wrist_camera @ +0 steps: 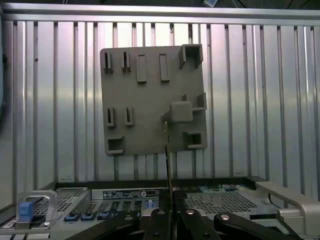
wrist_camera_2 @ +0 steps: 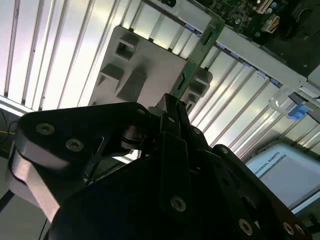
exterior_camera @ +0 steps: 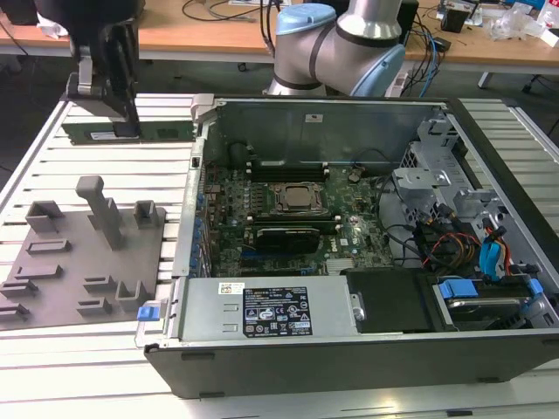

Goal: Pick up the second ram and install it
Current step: 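Pick up the second ram and move it above second insertion slot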

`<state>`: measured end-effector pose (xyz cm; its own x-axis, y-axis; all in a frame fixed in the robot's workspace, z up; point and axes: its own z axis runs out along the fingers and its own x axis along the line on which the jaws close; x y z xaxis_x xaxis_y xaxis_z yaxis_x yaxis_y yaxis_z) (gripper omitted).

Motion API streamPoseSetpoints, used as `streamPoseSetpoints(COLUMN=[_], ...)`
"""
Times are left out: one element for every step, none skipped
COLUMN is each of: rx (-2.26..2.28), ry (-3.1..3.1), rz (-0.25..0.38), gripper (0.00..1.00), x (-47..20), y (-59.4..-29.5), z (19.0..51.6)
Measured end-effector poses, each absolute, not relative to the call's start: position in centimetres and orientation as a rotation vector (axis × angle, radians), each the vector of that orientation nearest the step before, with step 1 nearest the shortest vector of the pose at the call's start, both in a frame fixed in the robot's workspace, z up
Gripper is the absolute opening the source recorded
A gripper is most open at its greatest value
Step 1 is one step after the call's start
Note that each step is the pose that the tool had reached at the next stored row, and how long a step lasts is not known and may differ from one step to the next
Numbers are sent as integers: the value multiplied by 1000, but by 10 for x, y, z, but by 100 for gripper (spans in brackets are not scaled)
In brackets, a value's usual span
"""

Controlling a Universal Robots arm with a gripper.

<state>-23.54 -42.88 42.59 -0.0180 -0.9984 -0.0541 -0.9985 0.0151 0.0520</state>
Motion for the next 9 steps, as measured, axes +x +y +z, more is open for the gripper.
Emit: streamPoseSetpoints(rx=[-2200,-2200,-2201,-2200,-2200,-2201,-2201,-2201,-2201], ry=[2237,2237,2237,2237,2238,2238,2238,2238,2238], rz=[119,119,119,119,120,120,121,121,121], gripper=[14,14,14,14,14,14,14,14,14], x=[-228,-222,-219,-215,-212,-210,-203,-199,-196], y=[-429,-429,-429,-429,-429,-429,-429,-429,-429], z=[426,426,426,426,426,426,426,426,426])
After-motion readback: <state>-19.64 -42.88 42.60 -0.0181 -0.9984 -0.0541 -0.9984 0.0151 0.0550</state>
